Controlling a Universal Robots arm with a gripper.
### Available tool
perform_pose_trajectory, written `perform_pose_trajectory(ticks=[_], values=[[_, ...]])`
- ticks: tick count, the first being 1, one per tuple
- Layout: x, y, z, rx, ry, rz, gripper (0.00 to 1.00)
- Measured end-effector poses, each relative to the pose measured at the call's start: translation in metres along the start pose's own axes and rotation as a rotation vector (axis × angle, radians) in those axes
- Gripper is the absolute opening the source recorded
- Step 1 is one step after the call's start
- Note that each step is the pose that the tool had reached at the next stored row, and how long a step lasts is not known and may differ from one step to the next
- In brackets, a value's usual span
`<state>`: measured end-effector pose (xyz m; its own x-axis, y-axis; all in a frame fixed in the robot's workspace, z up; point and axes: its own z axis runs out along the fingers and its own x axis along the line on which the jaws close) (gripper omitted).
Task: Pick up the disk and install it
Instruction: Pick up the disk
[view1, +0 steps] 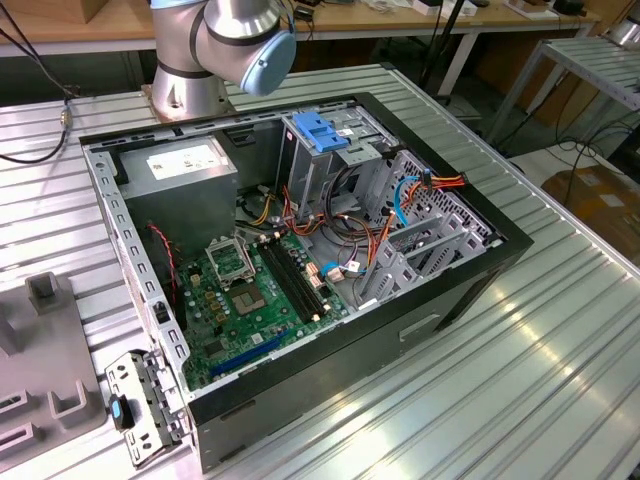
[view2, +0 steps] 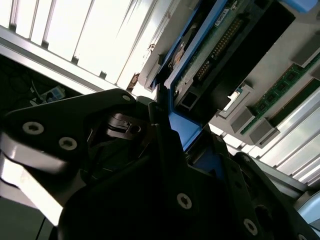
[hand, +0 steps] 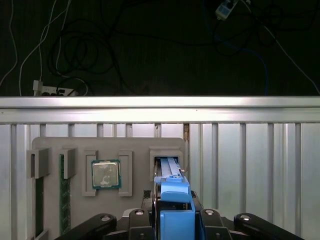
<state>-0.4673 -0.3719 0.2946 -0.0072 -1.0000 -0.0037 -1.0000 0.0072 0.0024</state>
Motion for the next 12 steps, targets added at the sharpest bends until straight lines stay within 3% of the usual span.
perform_pose_trajectory(ticks=[6, 12], values=[[0.0000, 0.0000, -0.0049, -0.0003, 0.0002, 0.000, 0.37], [0.0000, 0.0000, -0.0138, -0.0003, 0.0002, 0.000, 0.37]])
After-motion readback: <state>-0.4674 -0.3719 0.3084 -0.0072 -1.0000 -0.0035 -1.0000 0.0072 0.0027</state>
